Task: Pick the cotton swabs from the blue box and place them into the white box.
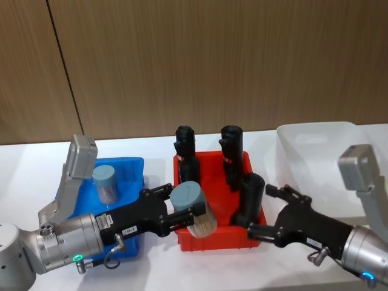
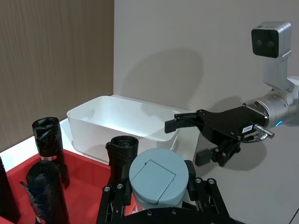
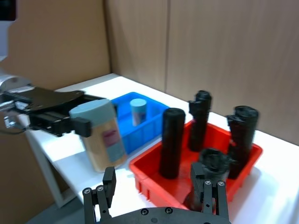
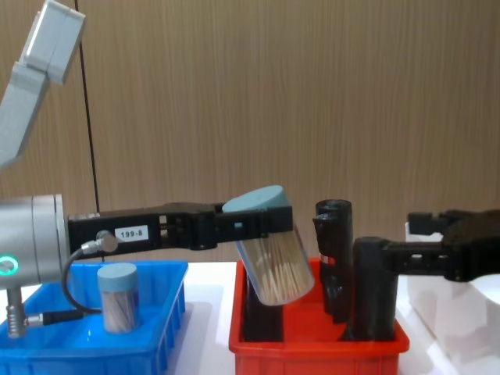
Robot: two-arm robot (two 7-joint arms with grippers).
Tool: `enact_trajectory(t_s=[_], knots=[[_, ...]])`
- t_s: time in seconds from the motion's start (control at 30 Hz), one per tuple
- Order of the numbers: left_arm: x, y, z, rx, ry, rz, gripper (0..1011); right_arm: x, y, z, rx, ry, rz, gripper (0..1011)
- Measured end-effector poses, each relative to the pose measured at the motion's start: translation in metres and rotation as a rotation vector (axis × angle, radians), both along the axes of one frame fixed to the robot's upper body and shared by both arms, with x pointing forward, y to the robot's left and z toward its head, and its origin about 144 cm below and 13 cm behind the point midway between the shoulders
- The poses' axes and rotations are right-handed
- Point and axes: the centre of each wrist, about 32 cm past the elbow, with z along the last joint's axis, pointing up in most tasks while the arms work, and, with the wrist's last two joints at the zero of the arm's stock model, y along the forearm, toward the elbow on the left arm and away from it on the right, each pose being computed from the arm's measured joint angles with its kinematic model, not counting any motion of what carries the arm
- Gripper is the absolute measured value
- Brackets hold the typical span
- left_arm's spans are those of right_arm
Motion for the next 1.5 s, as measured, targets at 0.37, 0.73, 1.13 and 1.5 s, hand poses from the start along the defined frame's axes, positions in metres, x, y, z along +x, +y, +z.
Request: enact_trajectory(t_s=[0.37, 0.73, 1.13, 1.5], knots=[[0.0, 0.0, 0.0, 0.0, 0.0, 0.0, 660, 0.011, 0.008, 0.006, -0.042, 0.026, 0.107, 1002], [0.0, 0.0, 0.0, 0.0, 0.0, 0.0, 660, 0.022, 0.023, 0.005, -0.057, 0.045, 0.172, 1002], [0.0, 0.0, 0.0, 0.0, 0.0, 0.0, 661, 0.031, 0.04, 0.002, -0.062, 0.061, 0.223, 1002], [0.0, 0.0, 0.0, 0.0, 0.0, 0.0, 660, 0.041, 0.055, 0.001, -0.066, 0.065, 0.253, 1002]])
